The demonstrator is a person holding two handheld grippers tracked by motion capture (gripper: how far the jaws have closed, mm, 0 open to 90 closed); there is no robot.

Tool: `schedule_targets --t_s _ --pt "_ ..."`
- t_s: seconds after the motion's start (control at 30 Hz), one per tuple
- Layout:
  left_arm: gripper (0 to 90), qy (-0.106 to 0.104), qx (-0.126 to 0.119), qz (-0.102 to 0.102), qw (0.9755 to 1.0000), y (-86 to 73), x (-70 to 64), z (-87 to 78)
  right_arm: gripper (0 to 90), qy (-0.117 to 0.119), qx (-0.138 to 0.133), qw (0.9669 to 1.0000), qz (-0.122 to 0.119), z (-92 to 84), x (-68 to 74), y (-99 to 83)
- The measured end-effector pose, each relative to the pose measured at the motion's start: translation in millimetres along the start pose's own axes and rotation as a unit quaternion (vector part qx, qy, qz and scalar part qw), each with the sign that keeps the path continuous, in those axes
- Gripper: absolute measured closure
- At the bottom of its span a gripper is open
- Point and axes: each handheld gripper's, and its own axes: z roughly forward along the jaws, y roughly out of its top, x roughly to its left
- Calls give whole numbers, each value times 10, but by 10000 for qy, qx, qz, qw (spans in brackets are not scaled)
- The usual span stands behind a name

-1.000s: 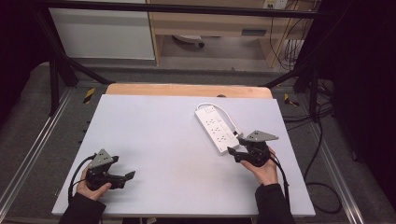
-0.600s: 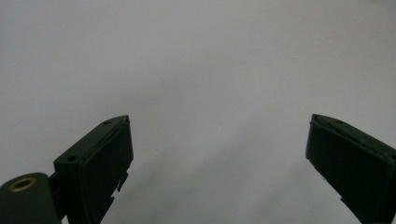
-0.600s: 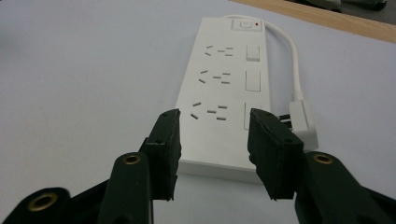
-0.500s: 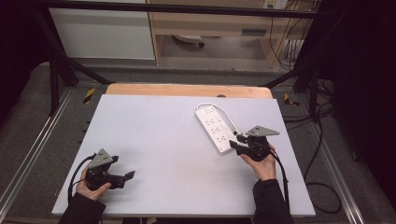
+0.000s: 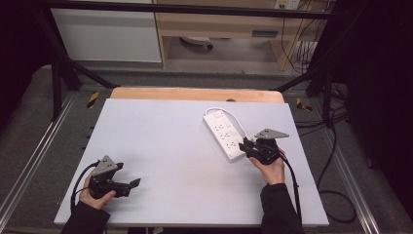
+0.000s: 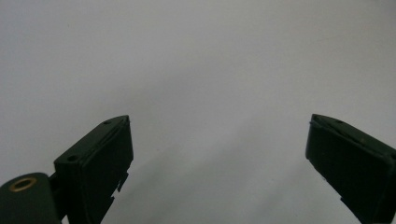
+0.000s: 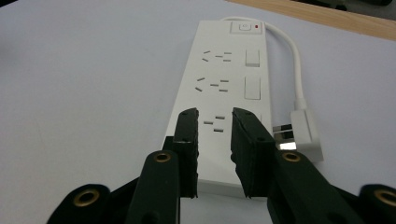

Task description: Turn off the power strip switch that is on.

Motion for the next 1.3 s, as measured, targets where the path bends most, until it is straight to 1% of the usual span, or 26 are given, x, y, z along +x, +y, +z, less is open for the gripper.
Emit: schedule_targets --t_s 0.03,0.17,0.33,0.63,0.8,0.83,1.03,1.23,1.3 --pt "73 1 3 -2 10000 0 0 0 756 -6 -16 10000 20 10 -14 3" --pt "73 2 13 11 10000 0 0 0 778 9 -31 10000 46 24 -30 15" --pt "73 6 -1 -9 10000 -1 2 -1 822 46 -58 10000 40 66 -38 75" --pt "73 5 -6 -11 10000 -1 5 -2 874 79 -92 9999 80 139 -47 144" --pt "74 11 -11 -16 10000 -2 8 -4 899 61 -118 9999 59 181 -44 199" --pt "73 9 -14 -24 10000 -1 6 -5 900 57 -153 9998 63 187 -46 212" --pt "74 15 -8 -16 10000 -1 8 -3 900 21 -174 9998 62 214 -72 259" --pt "74 15 -14 -26 10000 -1 8 -5 900 7 -189 9998 110 250 -79 306" --pt "74 15 -16 -26 10000 -1 8 -6 900 -3 -181 9998 85 272 -82 318"
